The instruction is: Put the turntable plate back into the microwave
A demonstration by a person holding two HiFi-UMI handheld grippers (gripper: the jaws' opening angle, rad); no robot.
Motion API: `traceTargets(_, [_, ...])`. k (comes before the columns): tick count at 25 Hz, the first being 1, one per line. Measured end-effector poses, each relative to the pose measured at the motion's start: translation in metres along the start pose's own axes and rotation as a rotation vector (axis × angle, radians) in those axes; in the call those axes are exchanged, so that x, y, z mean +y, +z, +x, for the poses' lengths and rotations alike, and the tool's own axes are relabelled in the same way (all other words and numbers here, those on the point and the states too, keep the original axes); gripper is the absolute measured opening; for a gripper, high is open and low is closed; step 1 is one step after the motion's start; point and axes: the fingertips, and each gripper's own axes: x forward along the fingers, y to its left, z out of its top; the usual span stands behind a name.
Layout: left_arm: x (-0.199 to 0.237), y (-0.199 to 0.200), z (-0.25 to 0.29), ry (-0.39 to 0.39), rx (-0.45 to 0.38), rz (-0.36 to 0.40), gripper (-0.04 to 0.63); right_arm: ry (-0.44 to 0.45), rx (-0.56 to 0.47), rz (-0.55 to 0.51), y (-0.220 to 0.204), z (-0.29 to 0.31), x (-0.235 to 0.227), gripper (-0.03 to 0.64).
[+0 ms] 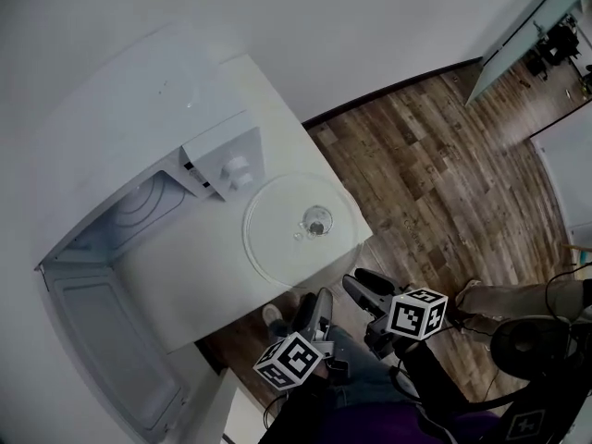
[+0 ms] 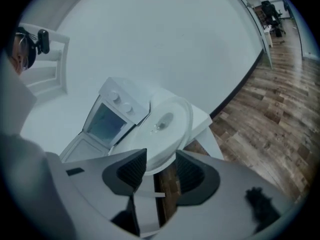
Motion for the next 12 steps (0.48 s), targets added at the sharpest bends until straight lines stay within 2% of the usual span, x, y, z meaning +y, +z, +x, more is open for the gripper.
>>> traceTargets(2, [0.0, -0.002, 0.0, 0.018, -0.016, -0.003, 0.202, 0.002, 0.004, 0.033, 0.001, 0.005, -0.007, 0.173])
traceTargets(6, [0.016, -0.006, -0.003, 0.063, -0.039, -0.109, 0.213, 0.02, 0.025, 0.075, -0.002, 0.013, -0.012, 0.173])
traceTargets(10, [0.026, 0.0, 0.011, 0.029, -0.106, -0.232, 0.213, 0.041, 0.059, 0.091, -0.007, 0.019, -0.013, 0.173])
traceTargets(12, [0.027, 0.006, 0.019, 0.01, -0.122, -0.249, 0.213, 0.059, 0.061, 0.121, -0.008, 0.022, -0.012, 0.173])
